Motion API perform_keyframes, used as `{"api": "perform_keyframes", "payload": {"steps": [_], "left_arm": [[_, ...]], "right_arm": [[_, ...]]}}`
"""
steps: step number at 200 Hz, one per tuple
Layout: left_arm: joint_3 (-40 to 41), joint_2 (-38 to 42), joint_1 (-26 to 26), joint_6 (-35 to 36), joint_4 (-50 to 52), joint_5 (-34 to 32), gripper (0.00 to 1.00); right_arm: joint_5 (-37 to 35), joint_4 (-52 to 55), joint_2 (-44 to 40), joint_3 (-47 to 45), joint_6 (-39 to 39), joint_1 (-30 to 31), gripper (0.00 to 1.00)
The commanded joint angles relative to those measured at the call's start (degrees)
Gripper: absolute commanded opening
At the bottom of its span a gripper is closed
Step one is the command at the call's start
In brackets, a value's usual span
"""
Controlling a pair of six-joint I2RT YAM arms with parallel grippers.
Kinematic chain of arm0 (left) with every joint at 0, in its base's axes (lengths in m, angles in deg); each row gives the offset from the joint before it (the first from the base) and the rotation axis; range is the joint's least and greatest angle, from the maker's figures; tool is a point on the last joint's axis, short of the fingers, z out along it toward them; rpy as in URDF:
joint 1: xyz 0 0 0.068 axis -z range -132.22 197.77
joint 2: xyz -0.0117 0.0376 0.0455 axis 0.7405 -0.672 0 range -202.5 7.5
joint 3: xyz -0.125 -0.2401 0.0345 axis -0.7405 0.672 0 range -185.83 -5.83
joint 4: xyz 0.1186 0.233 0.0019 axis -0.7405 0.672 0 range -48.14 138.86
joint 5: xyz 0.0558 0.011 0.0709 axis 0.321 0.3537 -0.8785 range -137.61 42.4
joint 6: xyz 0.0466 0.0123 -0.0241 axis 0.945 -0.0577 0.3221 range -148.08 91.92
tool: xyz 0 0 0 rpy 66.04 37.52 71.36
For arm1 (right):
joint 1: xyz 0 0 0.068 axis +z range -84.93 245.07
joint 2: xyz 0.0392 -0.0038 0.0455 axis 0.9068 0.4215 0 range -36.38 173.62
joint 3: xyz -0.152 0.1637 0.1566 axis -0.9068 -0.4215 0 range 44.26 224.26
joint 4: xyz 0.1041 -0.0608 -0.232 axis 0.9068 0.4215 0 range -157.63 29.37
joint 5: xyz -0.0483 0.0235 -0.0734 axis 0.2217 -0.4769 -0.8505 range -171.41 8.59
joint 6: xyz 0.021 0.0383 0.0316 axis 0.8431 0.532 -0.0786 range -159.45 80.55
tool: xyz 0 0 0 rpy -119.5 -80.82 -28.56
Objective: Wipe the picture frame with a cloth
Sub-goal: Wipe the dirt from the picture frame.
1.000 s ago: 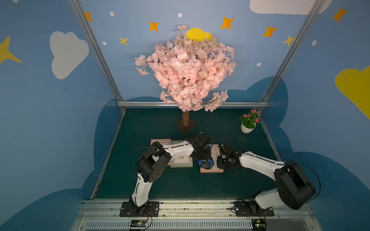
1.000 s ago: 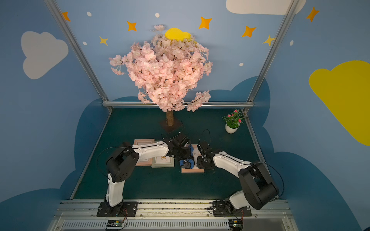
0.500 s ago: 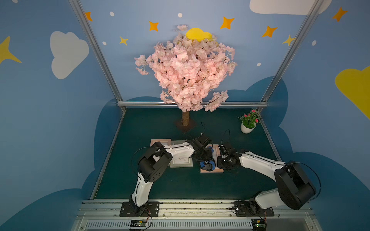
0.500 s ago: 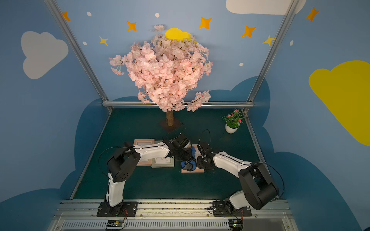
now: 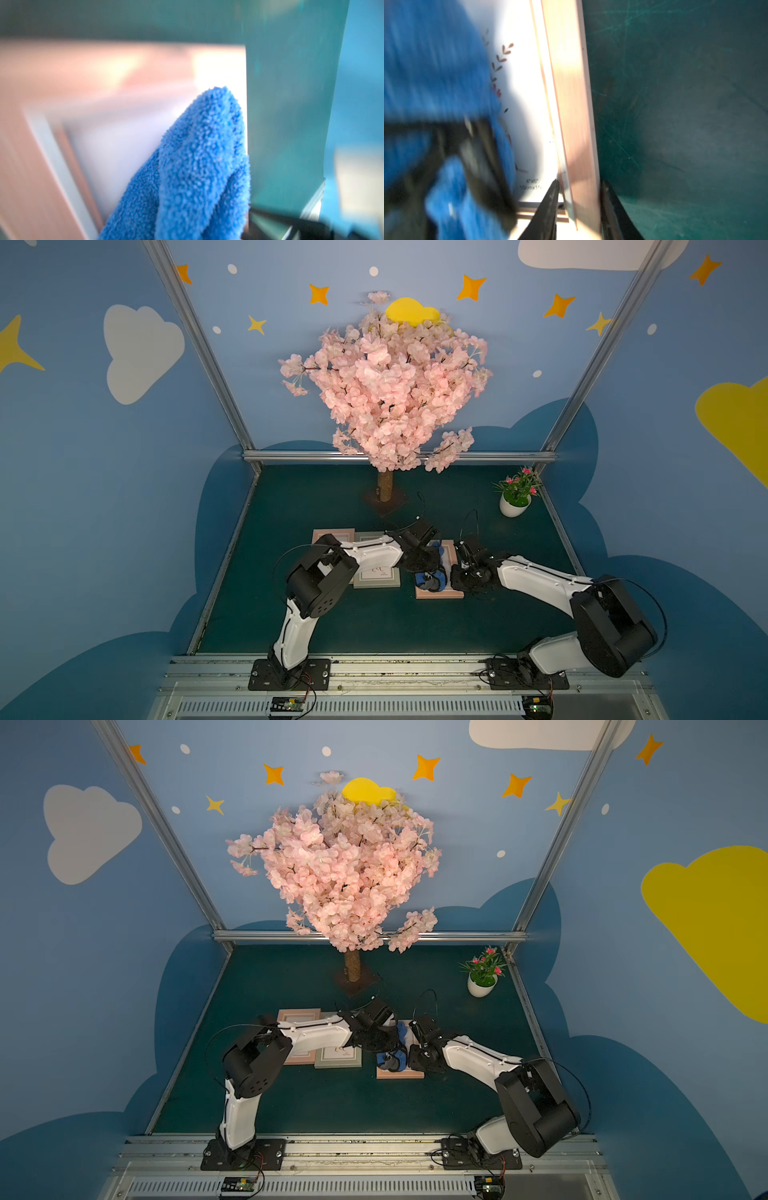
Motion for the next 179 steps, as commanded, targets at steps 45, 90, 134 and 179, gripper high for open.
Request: {"api": "perform_keyframes", "payload": {"steps": [45,90,134,179], "left_arm": [[-2.28,-0.46,-2.50,0.05,2.63,-1.22,0.03],[-16.76,-9.92,-6.34,4.97,8.77,-1.58,0.03],[-5.46,-3.99,-2.95,2.21,5.55,-1.40,0.03],[5.84,3.47,3.73,-2.39,2.13,-1.84,0.03]], "right_arm": [[-0.53,2.63,0.37,-1.68,0.41,0.15,0.33],[-0.64,3.09,0.47,-1.75,0.71,0.24,0.33],[-0.74,3.26,0.34,-1.53,0.78,0.16,0.33],[0.10,3.23,1.40,-0.87,0.20,0.15,0.33]]}}
